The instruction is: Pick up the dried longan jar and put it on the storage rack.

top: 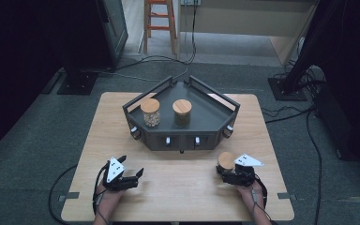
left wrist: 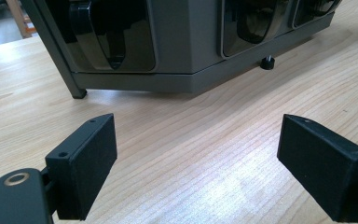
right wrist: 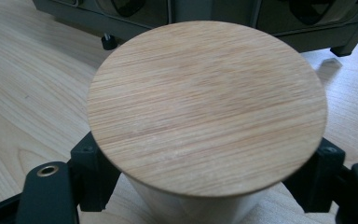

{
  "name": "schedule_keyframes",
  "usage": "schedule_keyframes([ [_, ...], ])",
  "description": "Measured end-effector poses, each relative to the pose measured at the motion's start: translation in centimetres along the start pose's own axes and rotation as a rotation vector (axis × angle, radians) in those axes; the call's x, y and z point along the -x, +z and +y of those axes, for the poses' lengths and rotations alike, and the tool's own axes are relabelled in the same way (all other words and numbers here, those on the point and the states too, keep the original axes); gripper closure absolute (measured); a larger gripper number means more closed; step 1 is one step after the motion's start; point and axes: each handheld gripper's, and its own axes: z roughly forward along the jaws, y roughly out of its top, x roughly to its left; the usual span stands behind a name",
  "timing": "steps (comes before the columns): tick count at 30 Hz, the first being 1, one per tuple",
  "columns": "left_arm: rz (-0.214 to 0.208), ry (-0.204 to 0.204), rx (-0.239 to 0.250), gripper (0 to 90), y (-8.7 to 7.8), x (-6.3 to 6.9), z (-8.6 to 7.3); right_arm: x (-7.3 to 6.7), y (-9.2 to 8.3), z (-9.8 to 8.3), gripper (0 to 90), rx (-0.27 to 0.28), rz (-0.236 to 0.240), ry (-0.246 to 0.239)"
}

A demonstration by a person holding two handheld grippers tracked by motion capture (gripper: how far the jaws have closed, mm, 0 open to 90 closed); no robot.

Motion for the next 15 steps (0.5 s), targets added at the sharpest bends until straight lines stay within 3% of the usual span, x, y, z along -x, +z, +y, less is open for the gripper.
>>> schedule_keyframes([
  [7,0.000,0.000,0.002,11.8,-0.04,-0.02,-0.02,-0.47,-0.10,0.01,25.0,0.005,-0.021,-0.012],
  [15,-0.002,0.000,0.003,11.8,-0.03,-0.01,-0.03,-0.13,-0.32,0.10,25.3,0.006,-0.011,0.012],
])
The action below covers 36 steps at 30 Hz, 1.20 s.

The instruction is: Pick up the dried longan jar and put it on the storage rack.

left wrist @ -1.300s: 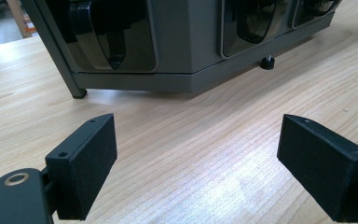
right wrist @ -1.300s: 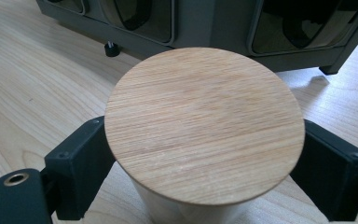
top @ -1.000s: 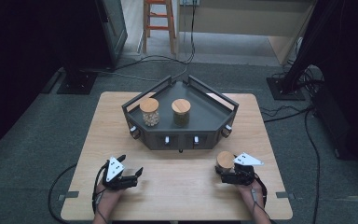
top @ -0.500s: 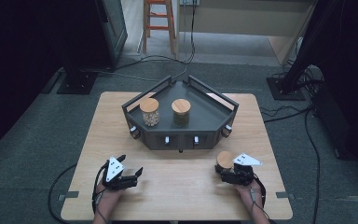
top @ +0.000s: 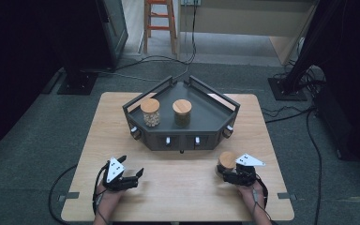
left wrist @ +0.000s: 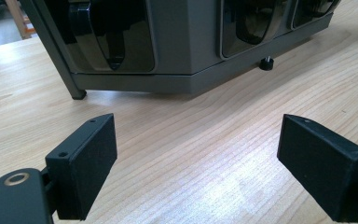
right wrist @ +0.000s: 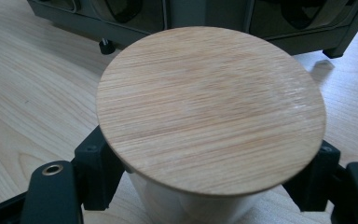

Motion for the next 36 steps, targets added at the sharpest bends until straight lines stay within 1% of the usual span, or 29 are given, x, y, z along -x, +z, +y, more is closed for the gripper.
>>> schedule_keyframes([
  [6,0.002,0.001,-0.001,11.8,0.0,0.0,0.0,-0.3,-0.4,0.3,25.3,0.010,-0.006,-0.019],
  [12,-0.003,0.002,-0.005,11.8,0.1,0.0,0.1,-0.2,-1.1,1.2,25.3,0.029,0.001,-0.028],
  [17,-0.002,0.001,-0.004,11.8,0.1,0.0,0.0,-0.4,-1.4,1.9,25.3,0.046,0.004,-0.047],
  [23,-0.004,0.002,-0.004,11.8,0.1,0.0,0.0,-0.6,-1.5,2.5,25.3,0.062,0.010,-0.063],
  [26,-0.003,0.000,-0.003,11.8,0.0,0.0,0.0,-0.8,-1.5,2.6,25.3,0.077,0.000,-0.072],
  [28,-0.002,-0.001,-0.002,11.8,0.0,-0.1,0.0,-0.8,-1.5,2.8,25.3,0.086,0.002,-0.068],
  [36,-0.005,-0.002,0.000,11.8,0.0,-0.1,0.0,-0.9,-1.6,4.1,25.3,0.093,0.007,-0.081],
])
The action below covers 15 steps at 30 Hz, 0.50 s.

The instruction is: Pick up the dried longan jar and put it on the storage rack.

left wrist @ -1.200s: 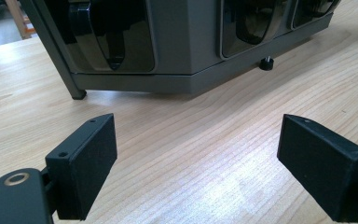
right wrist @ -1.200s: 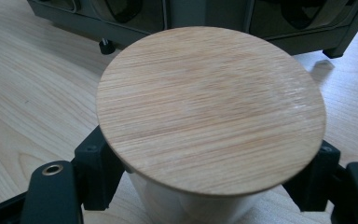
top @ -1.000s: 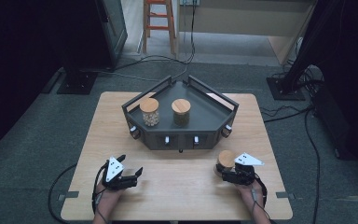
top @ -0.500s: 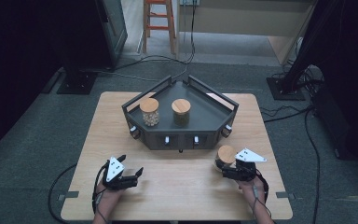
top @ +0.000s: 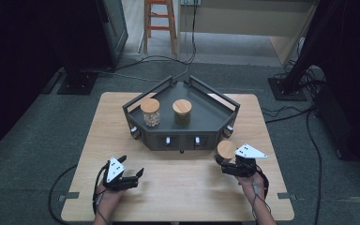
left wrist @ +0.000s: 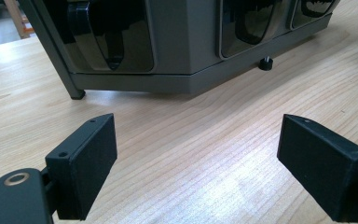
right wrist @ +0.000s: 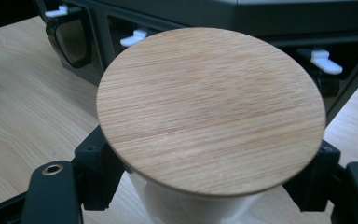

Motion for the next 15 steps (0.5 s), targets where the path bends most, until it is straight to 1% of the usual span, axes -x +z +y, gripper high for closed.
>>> schedule_keyframes([
  [4,-0.001,-0.003,0.002,11.8,0.0,-0.1,0.0,0.1,-0.1,0.5,25.3,0.008,0.006,0.000],
  [15,-0.003,-0.006,0.005,11.8,0.0,-0.1,-0.1,0.3,-0.2,2.2,25.3,-0.004,0.009,-0.007],
])
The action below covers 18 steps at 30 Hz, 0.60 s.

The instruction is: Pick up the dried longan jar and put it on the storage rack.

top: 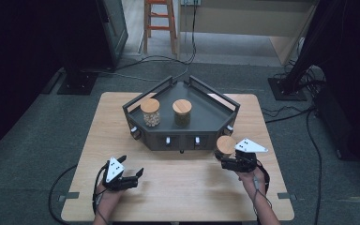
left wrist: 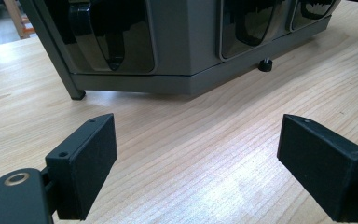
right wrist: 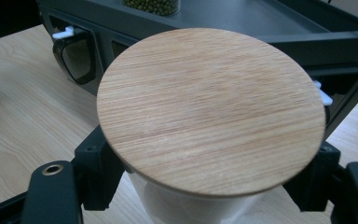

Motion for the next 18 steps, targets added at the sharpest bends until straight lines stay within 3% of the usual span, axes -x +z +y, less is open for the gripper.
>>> schedule_keyframes([
  [8,0.002,-0.001,0.002,11.8,-0.1,0.0,0.0,0.6,-0.3,0.5,25.3,0.016,0.027,0.036],
  [18,0.003,0.001,0.000,11.8,-0.1,0.0,0.0,0.7,-0.4,1.5,25.3,0.010,0.012,0.028],
])
